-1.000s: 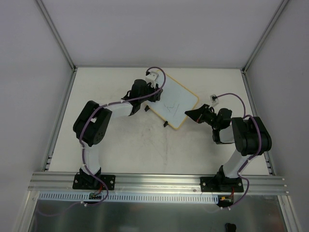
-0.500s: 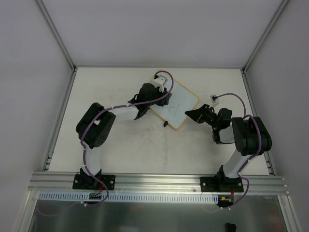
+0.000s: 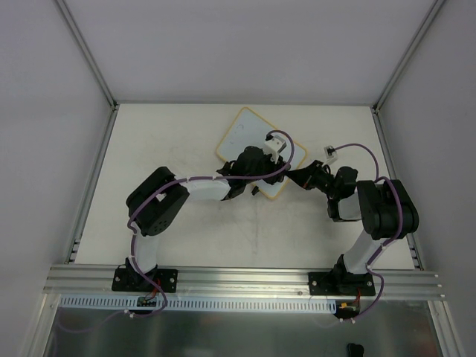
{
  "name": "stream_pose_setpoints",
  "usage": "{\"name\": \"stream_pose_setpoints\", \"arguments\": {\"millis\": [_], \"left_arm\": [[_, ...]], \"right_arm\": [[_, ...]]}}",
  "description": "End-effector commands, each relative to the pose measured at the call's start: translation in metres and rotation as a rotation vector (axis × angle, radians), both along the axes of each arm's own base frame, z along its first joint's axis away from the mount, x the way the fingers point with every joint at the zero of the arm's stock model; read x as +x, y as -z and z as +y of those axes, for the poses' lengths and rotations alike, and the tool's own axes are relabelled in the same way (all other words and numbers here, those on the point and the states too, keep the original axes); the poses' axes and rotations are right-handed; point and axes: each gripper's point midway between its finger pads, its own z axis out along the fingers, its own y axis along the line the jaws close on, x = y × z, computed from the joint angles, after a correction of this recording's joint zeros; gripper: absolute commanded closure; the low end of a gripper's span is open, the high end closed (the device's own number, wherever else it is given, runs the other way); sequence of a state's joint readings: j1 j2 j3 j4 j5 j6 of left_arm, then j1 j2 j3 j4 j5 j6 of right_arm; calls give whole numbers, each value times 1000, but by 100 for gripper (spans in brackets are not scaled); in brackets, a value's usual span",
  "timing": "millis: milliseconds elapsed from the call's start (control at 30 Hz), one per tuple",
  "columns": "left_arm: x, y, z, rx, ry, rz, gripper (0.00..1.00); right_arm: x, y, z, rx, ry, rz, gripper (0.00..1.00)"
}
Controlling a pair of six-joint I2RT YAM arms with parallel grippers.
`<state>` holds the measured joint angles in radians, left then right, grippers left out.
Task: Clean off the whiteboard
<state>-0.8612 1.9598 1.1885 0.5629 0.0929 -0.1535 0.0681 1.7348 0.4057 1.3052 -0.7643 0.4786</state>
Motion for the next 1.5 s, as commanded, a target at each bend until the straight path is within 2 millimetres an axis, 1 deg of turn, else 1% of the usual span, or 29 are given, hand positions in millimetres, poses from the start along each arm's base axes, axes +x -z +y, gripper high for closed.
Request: {"name": "stream_pose_setpoints", "arguments": {"millis": [0, 100, 200, 233, 333, 367, 433, 467, 567, 600, 667, 700, 767, 800, 833, 867, 900, 933, 967, 1000, 1067, 1100, 1133, 1167, 1200, 1267, 1300, 1467], "left_arm": [[-38, 35, -13, 44, 83, 103, 100], [-31, 34, -9, 57, 52, 88, 100], [-17, 31, 1, 58, 30, 89, 100], [-8, 30, 9, 55, 12, 95, 100], [8, 29, 23, 47, -10, 113, 100], [21, 29, 34, 44, -37, 118, 100], [36, 28, 45, 62, -74, 140, 100], [48, 32, 58, 74, -106, 157, 100], [65, 25, 73, 69, -132, 157, 100], [76, 23, 84, 76, -156, 147, 100], [90, 23, 99, 98, -205, 141, 100], [105, 18, 111, 98, -243, 133, 100], [115, 22, 124, 112, -270, 159, 100], [124, 16, 129, 94, -288, 162, 100], [134, 16, 142, 86, -317, 171, 100], [138, 20, 148, 79, -319, 193, 100], [145, 14, 153, 58, -328, 193, 100], [155, 13, 166, 33, -354, 211, 100], [160, 14, 170, 21, -358, 223, 100], [165, 7, 170, -2, -343, 222, 100], [174, 9, 180, -8, -359, 231, 100], [181, 4, 184, -6, -375, 223, 100], [184, 5, 187, 0, -383, 222, 100], [188, 9, 191, 6, -395, 230, 100], [194, 4, 197, -4, -409, 227, 100], [197, 2, 199, -21, -406, 239, 100], [199, -2, 201, -26, -412, 233, 100], [201, -19, 191, -56, -376, 211, 100]], "right_arm": [[7, -45, 10, -11, -50, -279, 100], [6, -45, 10, -12, -51, -280, 100], [6, -45, 11, -12, -51, -280, 100], [6, -45, 10, -11, -50, -279, 100], [6, -45, 10, -12, -50, -280, 100], [6, -45, 10, -13, -50, -281, 100], [6, -44, 10, -13, -50, -279, 100], [6, -44, 10, -12, -50, -277, 100], [6, -45, 10, -12, -50, -280, 100], [6, -45, 9, -12, -48, -280, 100], [6, -44, 11, -12, -51, -278, 100], [6, -44, 10, -12, -50, -278, 100], [6, -45, 10, -12, -50, -280, 100], [6, -44, 10, -11, -50, -277, 100], [6, -45, 10, -11, -50, -279, 100], [6, -44, 10, -11, -50, -277, 100], [6, -44, 10, -11, -50, -277, 100], [6, -44, 10, -11, -51, -277, 100], [7, -44, 10, -11, -50, -277, 100], [6, -44, 10, -10, -51, -276, 100], [6, -44, 10, -10, -53, -276, 100], [6, -44, 10, -10, -52, -276, 100], [6, -43, 10, -10, -53, -275, 100], [6, -44, 10, -10, -53, -276, 100], [7, -44, 10, -10, -51, -276, 100], [7, -44, 10, -11, -53, -277, 100], [7, -44, 10, -10, -53, -276, 100], [6, -43, 11, -10, -56, -275, 100]]}}
